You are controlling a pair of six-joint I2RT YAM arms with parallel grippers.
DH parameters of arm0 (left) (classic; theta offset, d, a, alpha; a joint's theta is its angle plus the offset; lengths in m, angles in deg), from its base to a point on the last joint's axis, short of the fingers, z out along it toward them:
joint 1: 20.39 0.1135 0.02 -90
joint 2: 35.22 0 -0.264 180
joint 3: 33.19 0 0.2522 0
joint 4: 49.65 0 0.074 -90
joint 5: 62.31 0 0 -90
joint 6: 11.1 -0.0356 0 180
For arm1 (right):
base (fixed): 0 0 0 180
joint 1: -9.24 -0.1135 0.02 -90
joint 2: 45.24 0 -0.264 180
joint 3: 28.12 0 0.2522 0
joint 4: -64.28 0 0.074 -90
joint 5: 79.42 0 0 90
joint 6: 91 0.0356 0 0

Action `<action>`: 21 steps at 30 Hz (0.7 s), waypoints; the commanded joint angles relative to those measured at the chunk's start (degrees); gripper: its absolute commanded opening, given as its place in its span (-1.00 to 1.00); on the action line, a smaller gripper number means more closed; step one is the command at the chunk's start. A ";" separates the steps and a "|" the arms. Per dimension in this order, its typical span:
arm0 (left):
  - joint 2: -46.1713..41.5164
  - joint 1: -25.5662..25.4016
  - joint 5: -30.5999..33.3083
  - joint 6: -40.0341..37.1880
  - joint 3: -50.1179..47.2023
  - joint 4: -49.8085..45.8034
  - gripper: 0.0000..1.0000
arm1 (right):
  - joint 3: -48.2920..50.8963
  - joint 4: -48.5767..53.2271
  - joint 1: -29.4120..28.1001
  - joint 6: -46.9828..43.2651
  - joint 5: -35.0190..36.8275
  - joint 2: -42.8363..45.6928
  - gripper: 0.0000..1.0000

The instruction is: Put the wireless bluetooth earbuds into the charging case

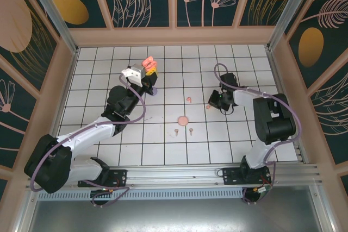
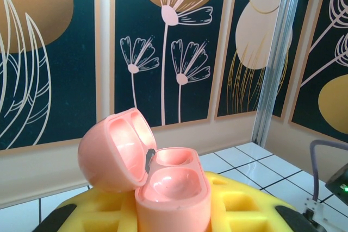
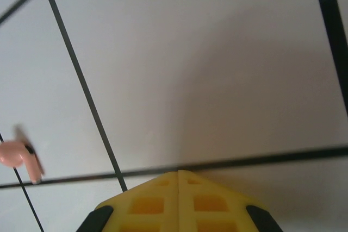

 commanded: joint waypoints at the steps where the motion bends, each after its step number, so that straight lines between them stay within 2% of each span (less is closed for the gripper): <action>1: 0.13 -0.43 -0.59 -0.52 0.22 1.71 -1.00 | 3.15 2.87 -1.15 0.05 -0.44 4.01 -1.00; 5: 0.20 -0.43 -0.59 -0.50 0.06 1.89 -1.00 | 5.88 3.17 -1.93 1.89 -0.78 8.47 -1.00; 7: 0.28 -0.43 -0.60 -0.39 -0.04 2.06 -1.00 | 6.43 4.25 -1.93 2.99 1.56 11.37 -1.00; 10: 0.12 -0.43 -0.68 -0.35 -0.20 2.06 -1.00 | 6.27 6.13 -1.93 3.77 4.96 16.48 -0.86; 11: 0.15 -0.43 -0.60 -0.43 -0.22 2.06 -1.00 | 5.97 6.53 -2.00 3.61 5.58 17.95 -0.74; 13: 0.11 -0.43 -0.59 -0.44 -0.30 2.06 -1.00 | 5.09 7.26 -2.34 2.32 6.47 19.59 -0.33; 15: 0.16 -0.39 -0.68 -0.35 -0.33 2.15 -1.00 | 4.26 7.39 -2.62 0.12 5.87 19.43 -0.04; 18: 0.11 -0.37 -0.68 -0.24 -0.39 2.15 -1.00 | 2.58 7.58 -3.42 -3.79 4.13 17.30 0.15; 21: 0.01 -0.43 -0.68 -0.08 -0.39 2.14 -1.00 | 1.23 7.34 -4.64 -8.81 3.71 14.80 0.16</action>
